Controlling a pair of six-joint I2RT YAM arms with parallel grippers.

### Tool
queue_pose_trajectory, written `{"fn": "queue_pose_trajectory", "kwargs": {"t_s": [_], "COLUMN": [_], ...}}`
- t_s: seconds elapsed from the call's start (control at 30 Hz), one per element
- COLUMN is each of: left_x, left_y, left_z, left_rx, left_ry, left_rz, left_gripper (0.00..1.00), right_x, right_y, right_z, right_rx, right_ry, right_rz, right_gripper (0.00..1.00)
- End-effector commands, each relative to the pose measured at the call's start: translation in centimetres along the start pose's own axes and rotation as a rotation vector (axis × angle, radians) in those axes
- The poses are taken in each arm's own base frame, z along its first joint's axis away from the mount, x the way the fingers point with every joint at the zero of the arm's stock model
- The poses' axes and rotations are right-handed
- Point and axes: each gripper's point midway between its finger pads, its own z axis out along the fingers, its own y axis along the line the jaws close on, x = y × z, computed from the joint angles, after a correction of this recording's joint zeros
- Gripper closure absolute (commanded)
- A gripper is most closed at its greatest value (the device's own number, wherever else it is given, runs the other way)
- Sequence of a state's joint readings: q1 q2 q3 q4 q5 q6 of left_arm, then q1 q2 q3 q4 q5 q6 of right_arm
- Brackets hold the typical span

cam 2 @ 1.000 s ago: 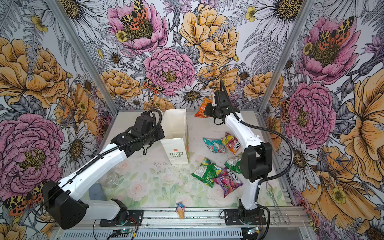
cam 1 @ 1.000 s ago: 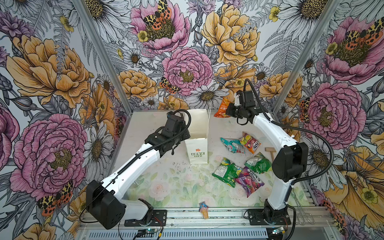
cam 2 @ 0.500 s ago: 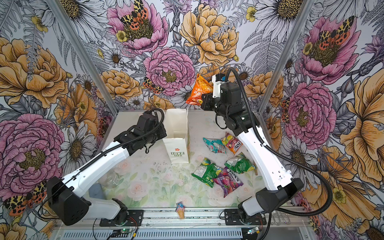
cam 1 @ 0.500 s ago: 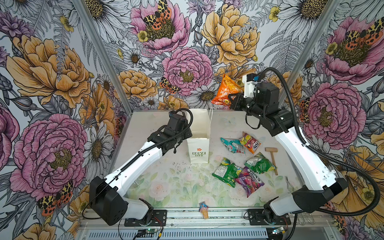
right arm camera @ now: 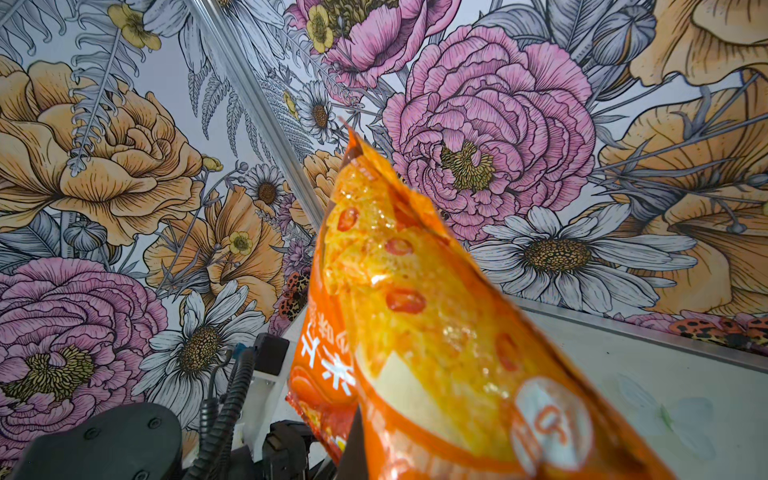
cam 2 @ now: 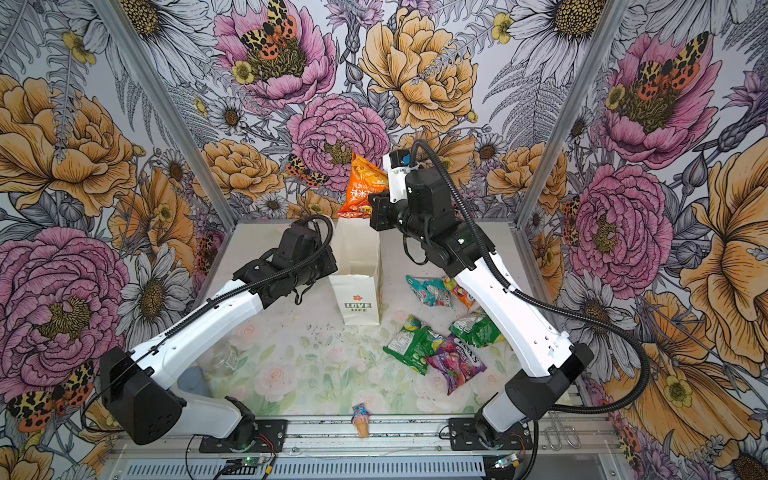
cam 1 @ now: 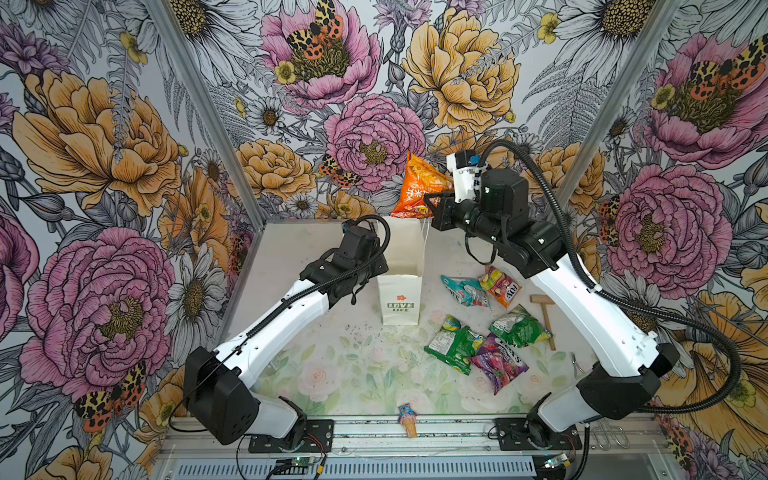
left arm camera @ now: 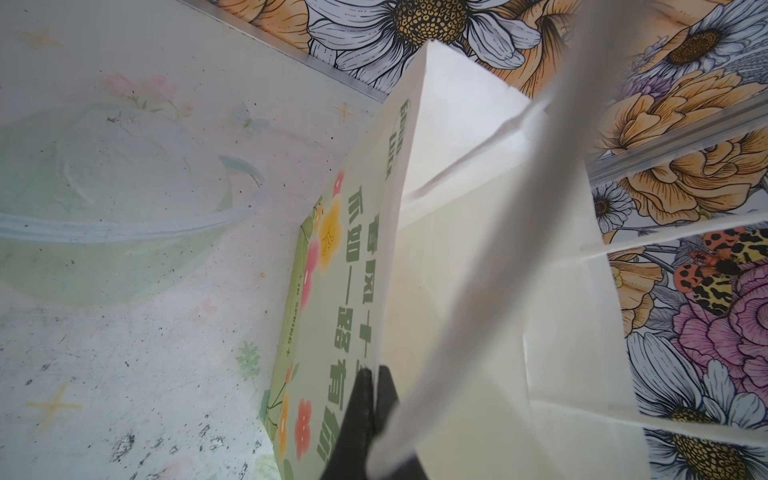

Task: Place the snacks into the paper bag
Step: 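Lift the orange chip bag upward with the right gripper, then lower the orange chip bag into the paper bag and open the right gripper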

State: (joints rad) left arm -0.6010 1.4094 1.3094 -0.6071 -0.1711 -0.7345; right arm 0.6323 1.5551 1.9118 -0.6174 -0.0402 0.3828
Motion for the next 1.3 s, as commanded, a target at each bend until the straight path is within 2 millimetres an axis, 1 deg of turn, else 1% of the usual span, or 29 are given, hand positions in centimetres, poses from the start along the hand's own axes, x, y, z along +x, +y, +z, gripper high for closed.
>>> {"fn": "queue_pose_trajectory", "kwargs": {"t_s": [0.0, 0.13, 0.3, 0.43, 0.6, 0.7, 1.0, 1.17, 1.27], "left_x": [-0.2, 0.0, 0.1, 0.2, 0.3, 0.4, 0.4, 0.4, 0.4], "left_y": [-0.6, -0.4, -0.4, -0.6, -0.6, -0.6, -0.5, -0.6, -0.6], "left_z": [-0.1, 0.0, 0.1, 0.2, 0.3, 0.3, 0.2, 0.2, 0.2], "left_rx": [0.003, 0.000, -0.001, 0.011, 0.016, 0.016, 0.016, 0.017, 0.020], "left_ry": [-0.007, -0.003, 0.001, 0.006, 0.010, 0.011, 0.011, 0.010, 0.011], "left_rz": [-0.003, -0.004, -0.004, -0.007, -0.012, -0.013, -0.015, -0.020, -0.024], "left_gripper": [1.00, 1.00, 1.00, 1.00, 1.00, 1.00, 1.00, 1.00, 1.00], "right_x": [-0.2, 1.3, 3.1, 4.5, 5.8, 7.0, 9.4, 10.8, 11.4], "right_y": [-0.1, -0.5, -1.4, -1.5, -1.6, -1.7, -1.6, -1.2, -1.0], "right_z": [0.8, 2.0, 2.7, 3.2, 3.5, 3.8, 3.7, 3.8, 3.8], "right_rx": [0.027, 0.058, 0.116, 0.125, 0.150, 0.157, 0.178, 0.186, 0.187], "right_ry": [-0.006, 0.034, 0.076, 0.109, 0.140, 0.169, 0.234, 0.278, 0.294], "right_rz": [-0.024, -0.036, -0.065, -0.073, -0.094, -0.103, -0.134, -0.155, -0.164], "right_gripper": [1.00, 1.00, 1.00, 1.00, 1.00, 1.00, 1.00, 1.00, 1.00]}}
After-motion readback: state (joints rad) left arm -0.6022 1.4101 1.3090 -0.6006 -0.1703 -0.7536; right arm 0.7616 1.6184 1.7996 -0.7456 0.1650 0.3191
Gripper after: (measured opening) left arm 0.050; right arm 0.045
